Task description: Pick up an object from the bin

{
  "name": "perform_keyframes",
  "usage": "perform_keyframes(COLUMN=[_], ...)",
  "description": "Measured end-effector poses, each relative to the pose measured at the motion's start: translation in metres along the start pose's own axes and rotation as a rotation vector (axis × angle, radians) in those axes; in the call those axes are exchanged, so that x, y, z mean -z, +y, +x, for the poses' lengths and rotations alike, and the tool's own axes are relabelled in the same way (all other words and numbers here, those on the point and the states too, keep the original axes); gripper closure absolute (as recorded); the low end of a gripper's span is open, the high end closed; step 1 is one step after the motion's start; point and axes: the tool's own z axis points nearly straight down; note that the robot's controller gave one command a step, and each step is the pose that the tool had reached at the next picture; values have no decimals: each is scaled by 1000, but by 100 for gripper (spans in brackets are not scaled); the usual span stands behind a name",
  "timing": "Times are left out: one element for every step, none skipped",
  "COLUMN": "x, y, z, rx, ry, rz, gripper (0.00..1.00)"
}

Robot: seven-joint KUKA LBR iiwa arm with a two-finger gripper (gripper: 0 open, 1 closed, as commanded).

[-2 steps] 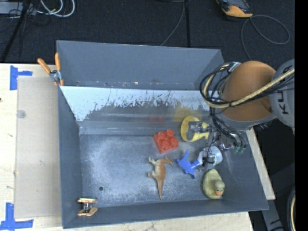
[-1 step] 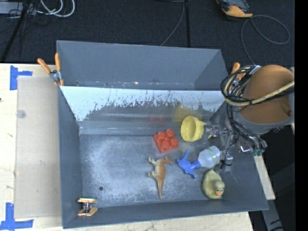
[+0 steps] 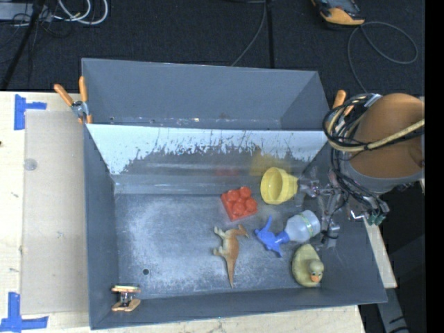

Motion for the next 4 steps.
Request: perform_keyframes(x=[-69, -87, -87, -85], y=[-14, -28, -28, -28], z=[-13, -27, -27, -26], rx=[-34, 292, 292, 292], ry=[-2, -7, -7, -7], rz=[0, -3, -3, -3], gripper=[0, 100, 100, 100])
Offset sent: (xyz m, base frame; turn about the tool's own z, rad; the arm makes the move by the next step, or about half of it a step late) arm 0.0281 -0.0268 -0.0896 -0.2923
